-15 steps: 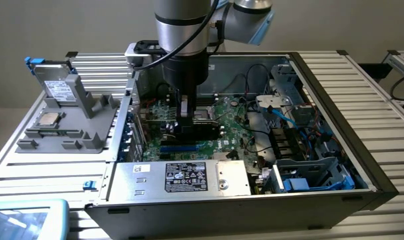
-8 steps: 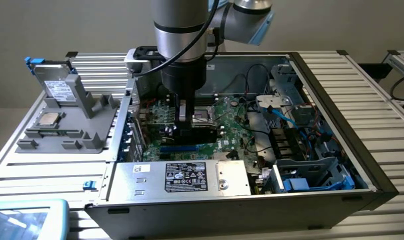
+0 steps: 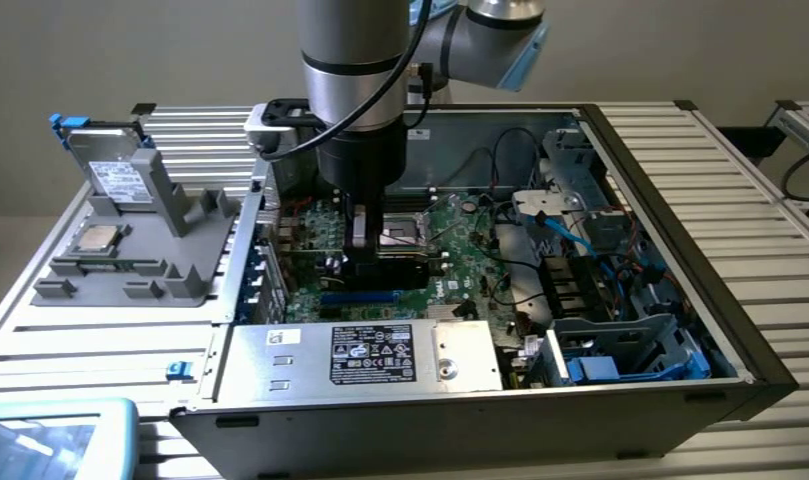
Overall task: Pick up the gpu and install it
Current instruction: 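Insert the gpu into the slot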
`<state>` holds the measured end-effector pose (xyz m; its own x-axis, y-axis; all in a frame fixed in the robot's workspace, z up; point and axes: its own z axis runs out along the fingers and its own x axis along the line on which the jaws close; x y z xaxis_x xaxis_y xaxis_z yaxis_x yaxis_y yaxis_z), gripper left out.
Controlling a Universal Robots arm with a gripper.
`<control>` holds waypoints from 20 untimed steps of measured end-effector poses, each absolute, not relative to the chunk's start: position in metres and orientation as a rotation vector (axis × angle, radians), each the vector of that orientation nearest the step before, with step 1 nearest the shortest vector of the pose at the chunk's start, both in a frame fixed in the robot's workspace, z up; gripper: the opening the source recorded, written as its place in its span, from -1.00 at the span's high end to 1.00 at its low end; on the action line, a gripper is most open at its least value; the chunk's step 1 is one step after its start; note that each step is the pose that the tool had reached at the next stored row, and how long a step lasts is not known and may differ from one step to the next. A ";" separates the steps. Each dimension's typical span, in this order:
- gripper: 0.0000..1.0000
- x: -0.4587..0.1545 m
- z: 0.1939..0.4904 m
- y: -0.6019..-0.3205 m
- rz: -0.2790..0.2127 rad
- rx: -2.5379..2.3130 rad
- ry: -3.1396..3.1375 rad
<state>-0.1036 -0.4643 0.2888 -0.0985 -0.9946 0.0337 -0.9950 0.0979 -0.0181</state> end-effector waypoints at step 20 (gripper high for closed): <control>0.44 -0.104 0.278 -0.459 0.045 2.091 -2.316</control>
<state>-0.1043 -0.4593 0.2777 -0.1021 -0.9942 0.0347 -0.9948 0.1019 -0.0072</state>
